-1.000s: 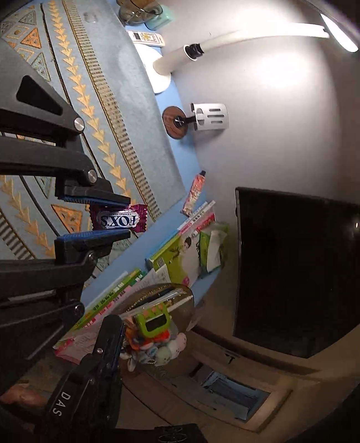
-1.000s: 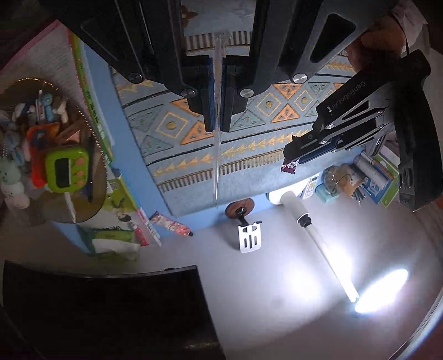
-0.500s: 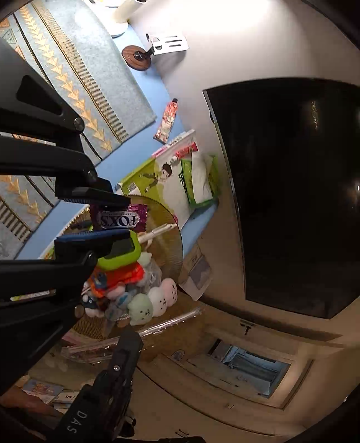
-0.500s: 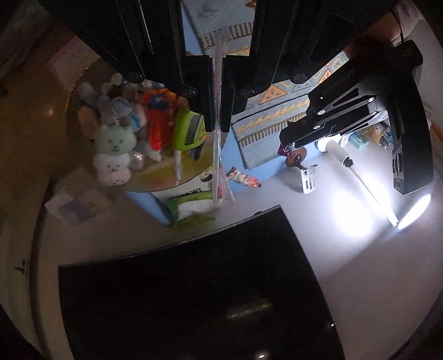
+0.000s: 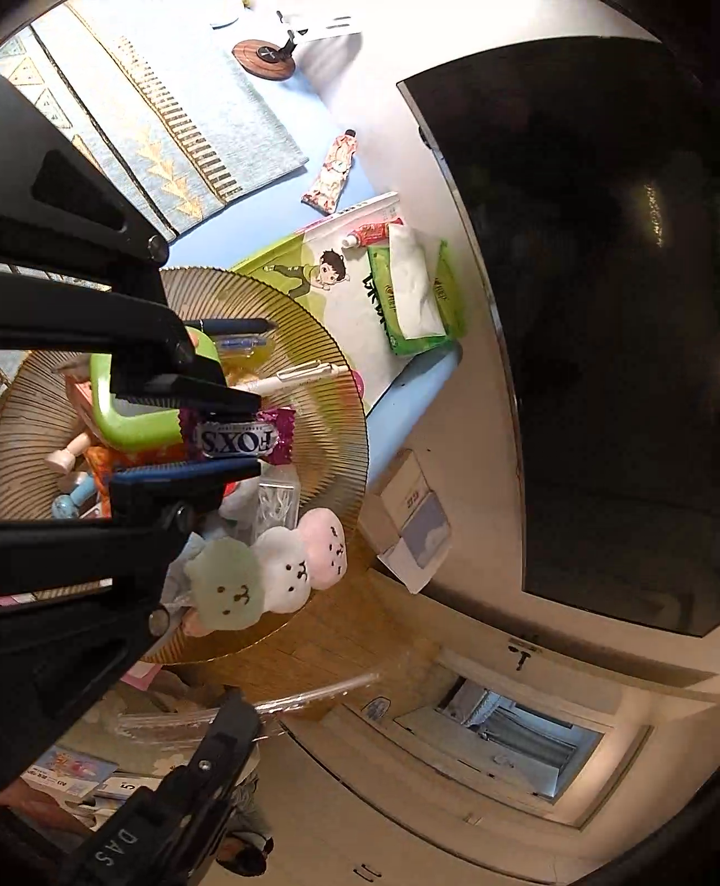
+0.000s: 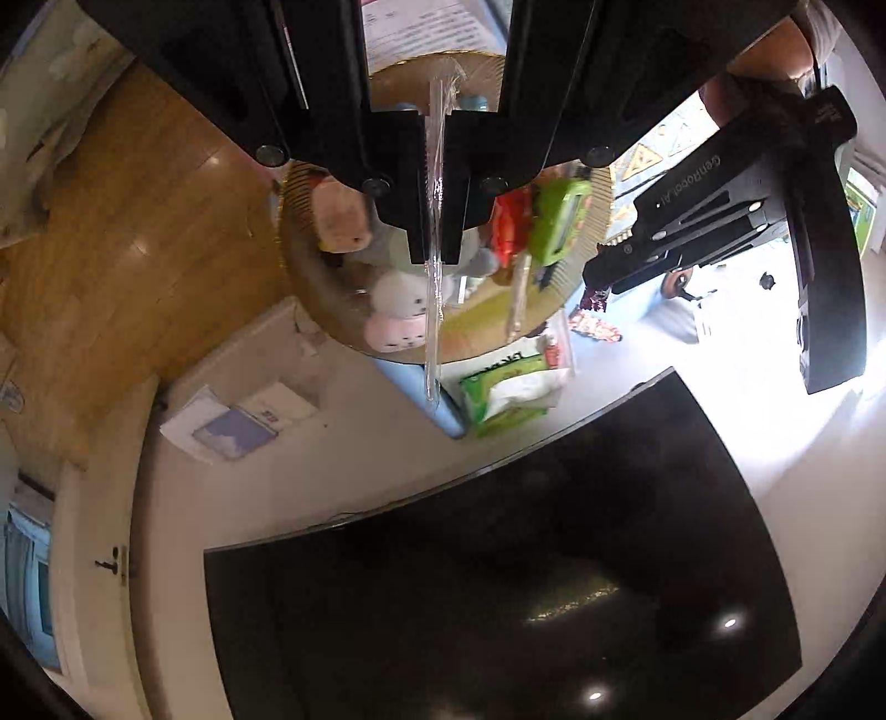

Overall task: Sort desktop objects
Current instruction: 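Carry the candy wrapper with the left tool while the right tool carries the clear pen to the plate, then open both tools over the amber plate to drop the wrapper and pen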

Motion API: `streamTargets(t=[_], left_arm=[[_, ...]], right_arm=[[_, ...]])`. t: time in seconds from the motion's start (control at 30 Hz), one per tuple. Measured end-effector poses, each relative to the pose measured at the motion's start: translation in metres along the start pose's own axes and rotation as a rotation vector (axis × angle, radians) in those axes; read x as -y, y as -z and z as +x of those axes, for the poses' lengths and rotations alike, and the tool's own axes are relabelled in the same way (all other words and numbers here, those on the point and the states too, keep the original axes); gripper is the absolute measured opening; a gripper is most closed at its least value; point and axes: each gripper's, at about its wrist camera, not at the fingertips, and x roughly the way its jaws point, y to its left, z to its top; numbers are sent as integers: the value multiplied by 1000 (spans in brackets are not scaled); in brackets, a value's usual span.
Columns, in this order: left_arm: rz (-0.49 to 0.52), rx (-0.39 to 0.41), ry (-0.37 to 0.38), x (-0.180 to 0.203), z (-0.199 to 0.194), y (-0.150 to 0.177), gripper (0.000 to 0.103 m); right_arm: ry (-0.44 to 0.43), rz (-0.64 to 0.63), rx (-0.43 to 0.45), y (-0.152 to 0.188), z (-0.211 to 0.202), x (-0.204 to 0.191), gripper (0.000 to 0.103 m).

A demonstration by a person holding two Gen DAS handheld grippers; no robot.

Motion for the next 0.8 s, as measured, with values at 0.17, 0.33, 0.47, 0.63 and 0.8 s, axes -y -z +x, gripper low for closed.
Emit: streamTargets(t=[0.17,0.33,0.47,0.63,0.8], left_arm=[[9,-9,-15,3,15,-7,13],[5,-28,-20,0,31,-16,13],[-1,-46,0,-4,42,-21,13],[-4,-78,28,-7,53,-24,40],[-35,-50,44,-14,40,-17,70]], right_arm=[[4,27,-24,-2,17,16,4],[15,58,-42,-7,37,27,4],[25,78,-70,-7,50,30,5],[47,83,-105,-3,62,32,5],[39,91,-143,-1,63,36,30]])
